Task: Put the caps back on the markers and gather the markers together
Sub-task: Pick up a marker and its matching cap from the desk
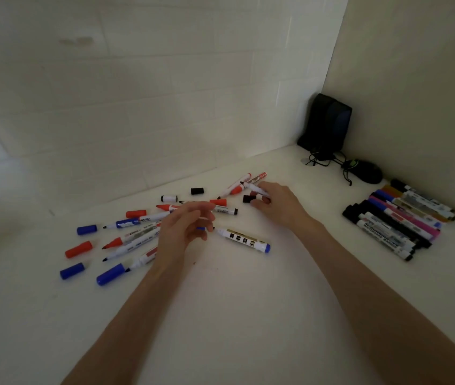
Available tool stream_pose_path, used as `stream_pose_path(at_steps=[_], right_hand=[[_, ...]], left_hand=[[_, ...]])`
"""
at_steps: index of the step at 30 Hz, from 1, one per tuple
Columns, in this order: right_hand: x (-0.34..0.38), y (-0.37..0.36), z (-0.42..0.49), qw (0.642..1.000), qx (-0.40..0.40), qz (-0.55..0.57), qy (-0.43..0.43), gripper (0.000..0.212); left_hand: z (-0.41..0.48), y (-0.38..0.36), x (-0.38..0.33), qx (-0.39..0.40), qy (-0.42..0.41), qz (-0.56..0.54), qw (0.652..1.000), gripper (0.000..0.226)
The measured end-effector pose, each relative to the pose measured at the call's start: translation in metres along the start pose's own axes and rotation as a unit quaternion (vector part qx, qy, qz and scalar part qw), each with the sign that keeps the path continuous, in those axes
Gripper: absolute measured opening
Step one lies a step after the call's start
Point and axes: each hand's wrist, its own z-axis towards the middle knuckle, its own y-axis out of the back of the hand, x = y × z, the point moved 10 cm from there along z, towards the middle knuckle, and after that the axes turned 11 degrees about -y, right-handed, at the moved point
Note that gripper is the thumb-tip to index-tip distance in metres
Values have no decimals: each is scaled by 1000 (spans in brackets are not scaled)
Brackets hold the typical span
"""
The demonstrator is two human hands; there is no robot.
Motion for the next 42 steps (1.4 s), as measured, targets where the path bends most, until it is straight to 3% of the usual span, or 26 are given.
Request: stream_pose_path(at_steps=[3,5,8,15,18,19,23,35,42], right_hand=[[11,7,-15,999,-2,47,12,26],[27,11,-36,994,24,104,33,33],[51,13,-73,981,63,163,85,27],[58,6,-107,973,55,184,126,22],[52,14,-110,967,32,216,128,9],[46,17,-110,967,25,222,121,21],[33,24,-114,982,-38,123,137,48],[44,25,-121,972,-124,-51,193,45],[42,19,-120,965,-137,-82,209,56]], left_hand=[[-6,-5,-8,17,-20,32,999,26],[-9,-9,-13,30,-45,119,991,24],[-11,-18,-14,55,-63,229,970,31],[-17,-30,-20,108,-91,220,965,23],[-17,-27,-19,96,-69,201,972,21],[-16,-24,-17,84,-55,184,978,21],[-13,-17,-13,43,-15,119,992,19],[-13,-19,-13,62,-30,134,989,17],[-12,-19,-13,67,-46,179,981,16]])
